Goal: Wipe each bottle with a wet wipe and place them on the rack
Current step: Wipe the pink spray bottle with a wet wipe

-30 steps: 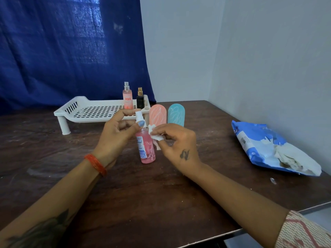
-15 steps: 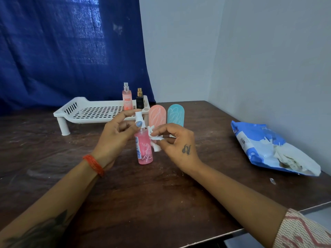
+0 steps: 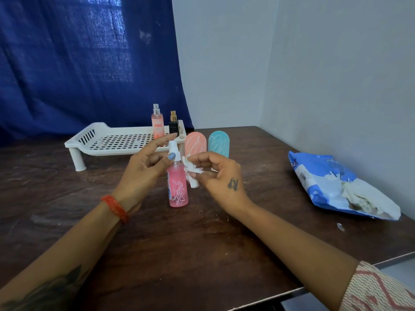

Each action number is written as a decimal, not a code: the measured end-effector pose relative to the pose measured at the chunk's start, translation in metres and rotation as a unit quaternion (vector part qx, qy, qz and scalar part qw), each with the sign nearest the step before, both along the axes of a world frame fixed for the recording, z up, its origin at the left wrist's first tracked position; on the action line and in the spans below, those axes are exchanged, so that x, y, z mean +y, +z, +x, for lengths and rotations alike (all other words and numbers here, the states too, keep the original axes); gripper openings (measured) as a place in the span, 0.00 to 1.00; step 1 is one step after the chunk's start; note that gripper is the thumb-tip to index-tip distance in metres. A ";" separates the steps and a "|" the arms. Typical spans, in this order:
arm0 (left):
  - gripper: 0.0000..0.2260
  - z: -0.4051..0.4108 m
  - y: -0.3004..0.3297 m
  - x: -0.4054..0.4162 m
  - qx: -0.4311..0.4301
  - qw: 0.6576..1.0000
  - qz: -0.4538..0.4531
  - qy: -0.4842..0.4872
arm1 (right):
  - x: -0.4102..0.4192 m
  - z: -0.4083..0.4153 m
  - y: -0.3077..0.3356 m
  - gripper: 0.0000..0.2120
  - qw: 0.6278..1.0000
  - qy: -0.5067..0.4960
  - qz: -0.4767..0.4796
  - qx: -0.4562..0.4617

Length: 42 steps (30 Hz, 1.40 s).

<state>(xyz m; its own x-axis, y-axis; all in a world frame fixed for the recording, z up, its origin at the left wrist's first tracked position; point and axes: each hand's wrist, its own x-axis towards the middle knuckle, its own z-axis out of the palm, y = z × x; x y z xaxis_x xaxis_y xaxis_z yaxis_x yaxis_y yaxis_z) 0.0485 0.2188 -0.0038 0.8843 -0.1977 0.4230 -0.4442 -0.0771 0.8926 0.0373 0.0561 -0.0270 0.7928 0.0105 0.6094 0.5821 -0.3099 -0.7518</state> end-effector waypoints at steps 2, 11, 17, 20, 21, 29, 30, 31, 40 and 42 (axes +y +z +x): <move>0.18 0.000 0.000 0.000 0.003 1.000 -0.004 -0.006 | -0.002 -0.002 0.000 0.09 1.000 0.010 -0.012 -0.003; 0.17 0.001 0.000 0.000 0.010 1.000 -0.007 -0.004 | 0.002 -0.001 -0.002 0.09 0.999 -0.011 -0.030 0.035; 0.16 0.001 0.000 0.001 0.014 1.000 -0.007 -0.006 | -0.001 -0.006 -0.002 0.06 0.999 -0.002 -0.044 -0.001; 0.16 0.001 0.001 0.001 0.011 1.000 -0.003 -0.002 | -0.003 -0.006 -0.004 0.06 0.998 -0.005 -0.054 0.010; 0.17 0.001 0.001 0.001 0.011 1.000 -0.002 -0.002 | -0.002 -0.005 -0.005 0.06 0.998 -0.013 -0.060 0.009; 0.17 0.001 0.000 0.001 0.014 1.000 -0.009 -0.002 | -0.001 -0.004 -0.004 0.05 0.996 -0.020 -0.071 -0.042; 0.17 0.001 0.000 0.001 0.015 1.000 -0.008 0.000 | -0.002 -0.005 -0.002 0.06 0.997 -0.011 -0.070 -0.025; 0.17 0.001 0.001 0.002 0.015 1.000 -0.007 0.001 | -0.002 -0.006 0.000 0.06 0.998 -0.003 -0.064 -0.009; 0.17 0.001 0.002 0.001 0.021 1.000 0.008 0.012 | -0.004 -0.006 0.013 0.15 0.967 0.050 0.176 0.179; 0.17 0.000 0.002 0.001 0.021 1.000 0.010 0.010 | -0.005 -0.006 0.014 0.13 0.941 0.076 0.249 0.217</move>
